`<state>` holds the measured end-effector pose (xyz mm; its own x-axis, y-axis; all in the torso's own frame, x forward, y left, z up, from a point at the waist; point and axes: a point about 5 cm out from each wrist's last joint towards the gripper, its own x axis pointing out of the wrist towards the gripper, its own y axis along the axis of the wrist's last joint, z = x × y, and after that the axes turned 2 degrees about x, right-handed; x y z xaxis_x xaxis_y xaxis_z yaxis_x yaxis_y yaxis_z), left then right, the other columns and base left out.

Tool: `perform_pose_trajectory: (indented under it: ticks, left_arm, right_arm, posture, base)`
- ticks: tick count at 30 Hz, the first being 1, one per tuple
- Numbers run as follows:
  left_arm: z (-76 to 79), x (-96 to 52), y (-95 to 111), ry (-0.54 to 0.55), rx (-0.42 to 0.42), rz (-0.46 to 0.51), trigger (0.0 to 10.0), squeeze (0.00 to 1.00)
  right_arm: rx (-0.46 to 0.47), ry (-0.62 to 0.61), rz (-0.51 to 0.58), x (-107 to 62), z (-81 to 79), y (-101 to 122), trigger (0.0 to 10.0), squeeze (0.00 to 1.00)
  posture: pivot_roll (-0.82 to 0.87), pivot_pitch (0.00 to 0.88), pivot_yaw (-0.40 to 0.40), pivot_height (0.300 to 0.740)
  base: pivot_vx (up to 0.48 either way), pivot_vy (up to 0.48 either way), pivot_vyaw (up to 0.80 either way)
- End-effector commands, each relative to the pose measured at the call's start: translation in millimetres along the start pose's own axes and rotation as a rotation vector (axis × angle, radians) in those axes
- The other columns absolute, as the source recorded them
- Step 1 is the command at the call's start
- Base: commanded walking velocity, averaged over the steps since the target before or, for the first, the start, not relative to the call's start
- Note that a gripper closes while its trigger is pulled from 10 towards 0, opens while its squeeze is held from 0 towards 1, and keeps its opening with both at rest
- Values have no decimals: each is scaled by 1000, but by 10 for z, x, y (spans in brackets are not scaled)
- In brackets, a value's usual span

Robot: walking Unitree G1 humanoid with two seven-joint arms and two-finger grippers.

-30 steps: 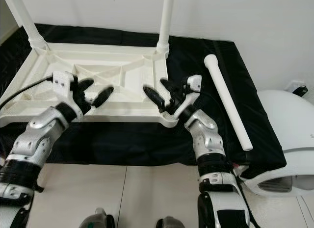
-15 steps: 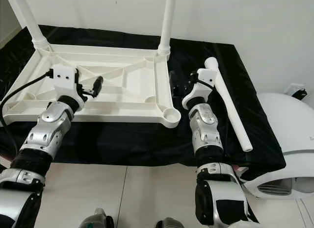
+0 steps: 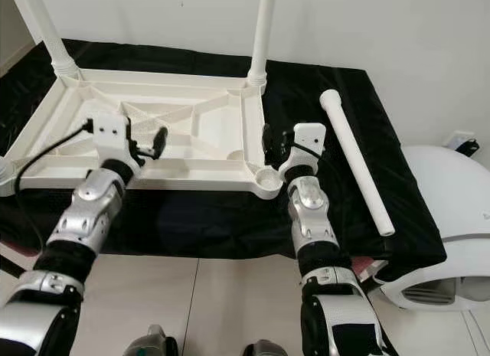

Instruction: Building children table

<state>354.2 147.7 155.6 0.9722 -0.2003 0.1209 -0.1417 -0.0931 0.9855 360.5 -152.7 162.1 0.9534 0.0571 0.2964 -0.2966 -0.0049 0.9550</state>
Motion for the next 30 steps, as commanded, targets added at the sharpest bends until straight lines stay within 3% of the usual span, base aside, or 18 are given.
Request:
perform_pose_trajectory:
  ticks: [1, 9, 18, 30]
  left_arm:
    - [-12, -61, -13, 38, 103, 12, 10000, 0]
    - [-78, -78, -2, 50, 95, 15, 10000, 0]
    - [-7, -68, 68, 31, 88, 36, 10000, 0]
    - [315, -106, 95, -184, 157, 30, 10000, 0]
  right_arm:
    - [-49, -66, -28, -58, 202, -74, 10000, 0]
    - [-67, -134, -39, -46, 354, -74, 10000, 0]
    - [-71, -223, -57, -40, 436, -85, 10000, 0]
    - [-36, -436, -166, -52, 749, -168, 10000, 0]
  posture:
    - [21, 0, -31, 740]
    - [23, 0, -27, 740]
    - [24, 0, -24, 740]
    - [26, 8, -16, 740]
  base:
    - [0, 0, 0]
    - [0, 0, 0]
    - [0, 0, 0]
    - [0, 0, 0]
